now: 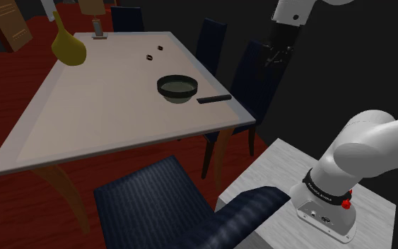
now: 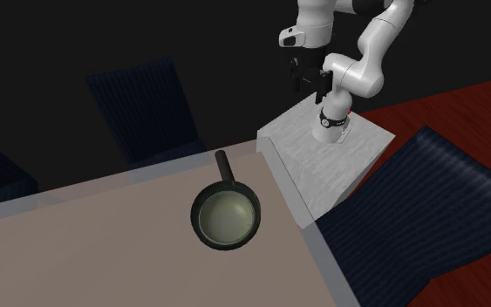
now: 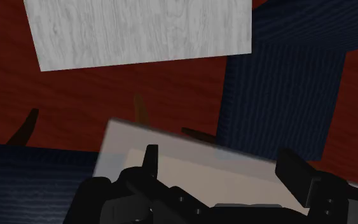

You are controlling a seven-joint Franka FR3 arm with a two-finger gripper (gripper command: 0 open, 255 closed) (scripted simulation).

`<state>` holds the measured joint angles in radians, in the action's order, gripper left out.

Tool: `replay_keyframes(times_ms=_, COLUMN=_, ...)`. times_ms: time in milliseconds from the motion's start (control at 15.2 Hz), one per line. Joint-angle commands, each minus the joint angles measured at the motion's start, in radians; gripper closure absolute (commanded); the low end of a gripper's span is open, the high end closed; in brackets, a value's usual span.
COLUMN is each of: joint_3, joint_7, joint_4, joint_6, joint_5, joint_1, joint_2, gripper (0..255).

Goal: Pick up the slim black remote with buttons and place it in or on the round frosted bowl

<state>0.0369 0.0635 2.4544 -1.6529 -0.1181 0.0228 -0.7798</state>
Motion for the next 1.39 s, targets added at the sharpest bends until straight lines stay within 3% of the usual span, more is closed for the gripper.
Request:
replay_keyframes(times_ms=0, joint_3=0.000, joint_7=0.000, joint_4=0.000, joint_6=0.000, joint_5=0.000, joint_1=0.000, joint_2=0.000, gripper=0)
replay_keyframes(times_ms=660, joint_3=0.146, joint_7=-0.483, joint_4=-0.020, joint_6=-0.294, joint_5=0.135, joint_1=-0.074, joint_2=0.300, gripper=0)
replay_keyframes(times_ms=1320, joint_3=0.225, joint_7=-0.935, joint_4=-0.188, joint_6=-0.545, joint_5=0.139, joint_1=-0.150, joint_2=0.678, gripper=0)
